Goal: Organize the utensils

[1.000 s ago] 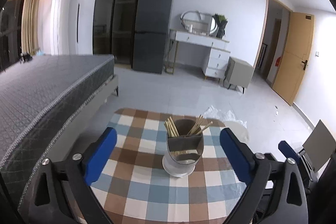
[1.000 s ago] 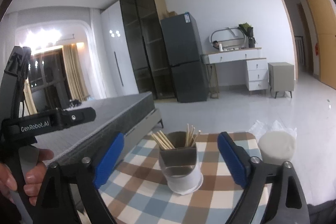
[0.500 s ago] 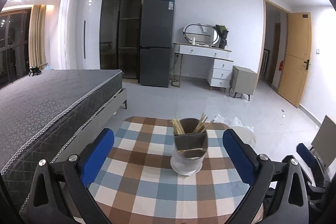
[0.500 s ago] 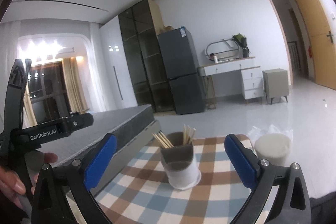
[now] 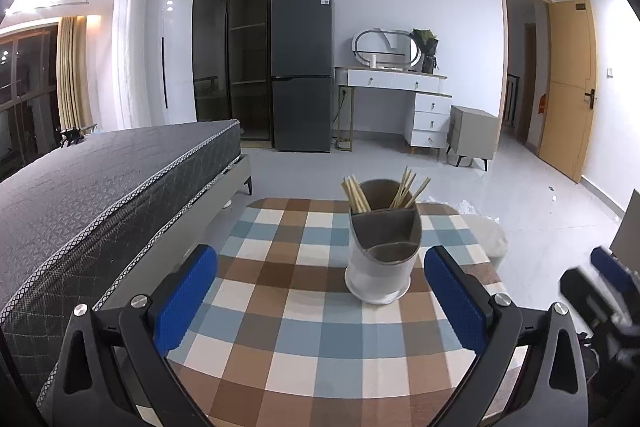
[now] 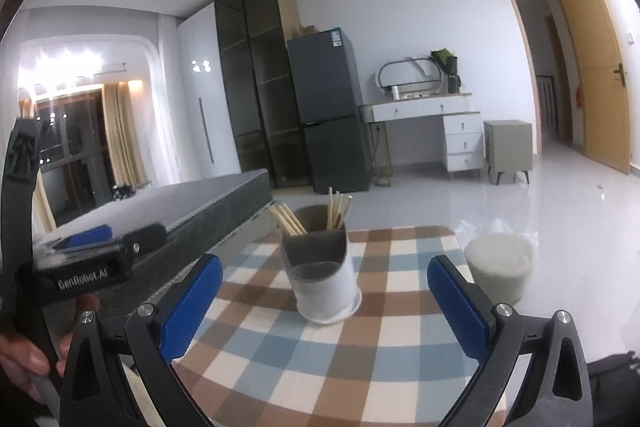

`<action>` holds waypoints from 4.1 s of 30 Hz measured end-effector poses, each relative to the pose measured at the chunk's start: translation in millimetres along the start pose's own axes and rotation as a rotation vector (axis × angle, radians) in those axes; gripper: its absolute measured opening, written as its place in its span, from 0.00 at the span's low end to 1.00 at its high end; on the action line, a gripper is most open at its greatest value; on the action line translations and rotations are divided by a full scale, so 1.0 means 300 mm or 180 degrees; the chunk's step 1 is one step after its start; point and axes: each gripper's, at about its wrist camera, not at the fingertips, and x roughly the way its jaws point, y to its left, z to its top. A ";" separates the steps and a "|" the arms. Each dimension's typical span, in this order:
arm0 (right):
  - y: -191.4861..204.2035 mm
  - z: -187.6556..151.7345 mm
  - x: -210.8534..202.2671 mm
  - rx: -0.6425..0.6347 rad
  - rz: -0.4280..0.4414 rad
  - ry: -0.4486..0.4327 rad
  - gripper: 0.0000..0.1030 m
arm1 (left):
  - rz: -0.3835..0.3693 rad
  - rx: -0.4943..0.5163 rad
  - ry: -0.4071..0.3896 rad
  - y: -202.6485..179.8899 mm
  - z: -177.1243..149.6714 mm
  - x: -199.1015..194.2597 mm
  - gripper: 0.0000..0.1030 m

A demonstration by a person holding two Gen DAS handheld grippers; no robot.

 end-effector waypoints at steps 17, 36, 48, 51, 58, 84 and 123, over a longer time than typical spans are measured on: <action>0.046 -0.021 0.008 -0.0214 -0.0029 0.0074 1.00 | -0.0059 -0.0083 0.0130 0.002 -0.008 0.016 0.98; 0.040 -0.014 0.008 -0.0161 -0.0064 0.0104 1.00 | -0.0003 -0.0050 0.0127 0.000 -0.008 0.017 0.98; 0.036 -0.016 0.010 -0.0155 -0.0073 0.0124 1.00 | -0.0015 -0.0065 0.0135 0.000 -0.009 0.025 0.98; 0.036 -0.016 0.009 -0.0160 -0.0074 0.0126 1.00 | -0.0015 -0.0080 0.0152 0.004 -0.009 0.028 0.98; 0.032 -0.020 0.009 -0.0148 -0.0066 0.0141 1.00 | -0.0005 -0.0082 0.0159 0.005 -0.013 0.028 0.98; 0.025 -0.020 0.026 -0.0134 -0.0066 0.0207 1.00 | 0.0014 -0.0101 0.0177 0.007 -0.015 0.033 0.98; 0.016 -0.021 0.024 -0.0149 -0.0081 0.0235 1.00 | -0.0008 -0.0108 0.0201 0.002 -0.018 0.034 0.98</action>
